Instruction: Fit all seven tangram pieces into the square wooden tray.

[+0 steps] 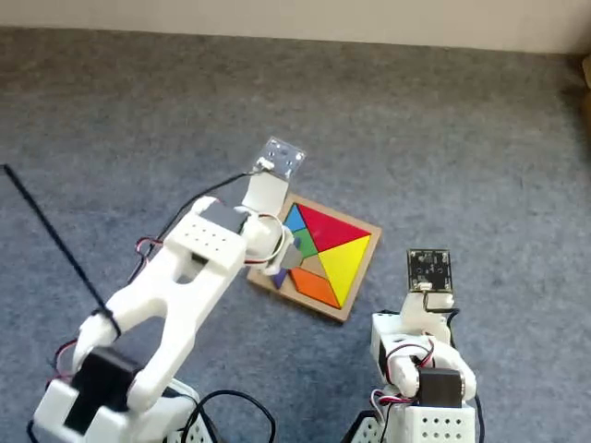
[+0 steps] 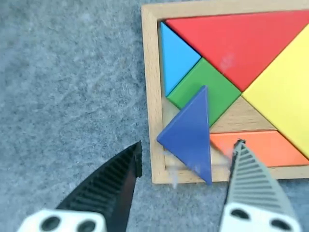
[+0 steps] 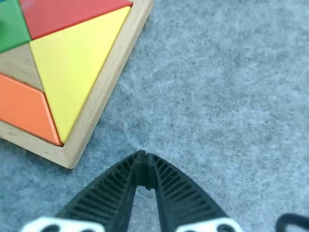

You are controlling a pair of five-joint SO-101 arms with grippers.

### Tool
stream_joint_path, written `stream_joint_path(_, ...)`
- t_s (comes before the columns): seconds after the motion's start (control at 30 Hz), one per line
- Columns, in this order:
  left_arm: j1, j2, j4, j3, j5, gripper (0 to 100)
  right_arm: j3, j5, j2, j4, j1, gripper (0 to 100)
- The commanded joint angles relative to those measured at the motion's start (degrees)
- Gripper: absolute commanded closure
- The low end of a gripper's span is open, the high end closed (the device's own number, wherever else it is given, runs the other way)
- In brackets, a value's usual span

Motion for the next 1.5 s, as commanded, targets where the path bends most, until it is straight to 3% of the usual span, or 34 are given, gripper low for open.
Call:
stream_joint_path(0.0, 0.5, -6.5, -6.5, 4.1, 0.0, 80, 7.4, -0.1, -1.5, 0.6, 0.8, 99.3)
stream_joint_path(0.17, -1.7, -7.3, -15.1, 7.8, 0.0, 89, 7.4, -0.1, -1.5, 0.6, 0.8, 99.3)
stream_joint_path(0.4, -3.4, -6.0, -16.6, 7.6, 0.0, 96, 7.4, -0.1, -1.5, 0.6, 0.8, 99.3)
stream_joint_path(0.73, -0.9, 8.6, -14.2, -0.7, -0.1, 96, 7.4, -0.1, -1.5, 0.6, 0.8, 99.3)
stream_joint_path(1.47, 2.1, 9.1, -7.1, -2.6, -0.1, 97, 7.4, -0.1, -1.5, 0.6, 0.8, 99.3)
